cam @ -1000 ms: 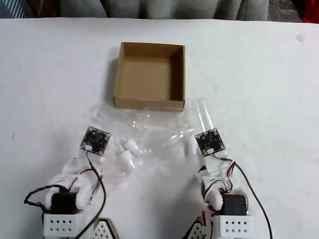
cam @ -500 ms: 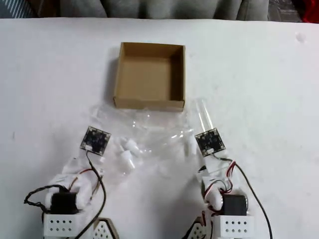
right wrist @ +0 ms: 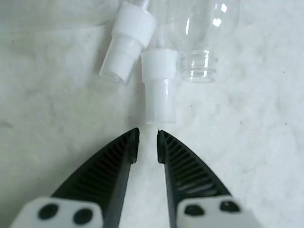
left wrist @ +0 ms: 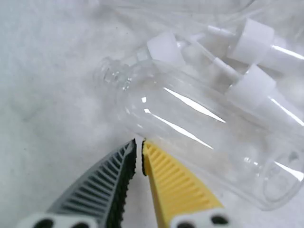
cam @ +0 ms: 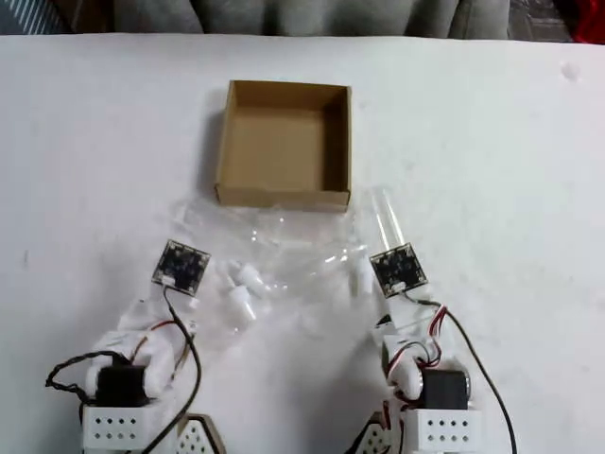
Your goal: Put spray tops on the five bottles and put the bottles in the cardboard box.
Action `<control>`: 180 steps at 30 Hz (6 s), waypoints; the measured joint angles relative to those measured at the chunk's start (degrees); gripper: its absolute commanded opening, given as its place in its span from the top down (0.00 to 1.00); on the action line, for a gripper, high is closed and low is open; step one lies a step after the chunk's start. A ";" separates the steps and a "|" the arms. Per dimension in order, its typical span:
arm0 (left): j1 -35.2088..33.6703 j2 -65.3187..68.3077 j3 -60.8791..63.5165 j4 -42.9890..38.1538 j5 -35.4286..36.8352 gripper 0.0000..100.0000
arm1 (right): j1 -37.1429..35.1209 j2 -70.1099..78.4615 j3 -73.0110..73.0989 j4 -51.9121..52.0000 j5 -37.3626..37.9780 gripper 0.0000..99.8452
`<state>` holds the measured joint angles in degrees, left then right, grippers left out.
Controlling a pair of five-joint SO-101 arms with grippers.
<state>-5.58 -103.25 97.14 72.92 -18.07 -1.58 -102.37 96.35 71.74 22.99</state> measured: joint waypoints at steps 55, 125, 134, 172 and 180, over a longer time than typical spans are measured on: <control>3.25 15.38 -28.75 -2.90 9.32 0.98 | 4.13 0.00 0.00 0.00 0.00 0.97; -0.09 90.81 -44.31 -11.69 19.25 0.94 | 4.13 -0.09 0.00 0.00 0.00 0.97; -7.38 90.81 -54.42 -12.66 19.25 0.93 | 6.86 -0.09 0.00 0.00 0.00 0.97; -12.66 102.42 -60.57 -14.86 18.11 0.72 | 6.86 -0.09 0.00 0.00 0.00 0.97; -12.66 102.42 -60.57 -15.03 13.01 0.72 | 6.86 -0.09 0.00 0.00 0.00 0.97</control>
<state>-18.24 -0.84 36.57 57.89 -5.05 5.27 -102.46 96.35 71.74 22.99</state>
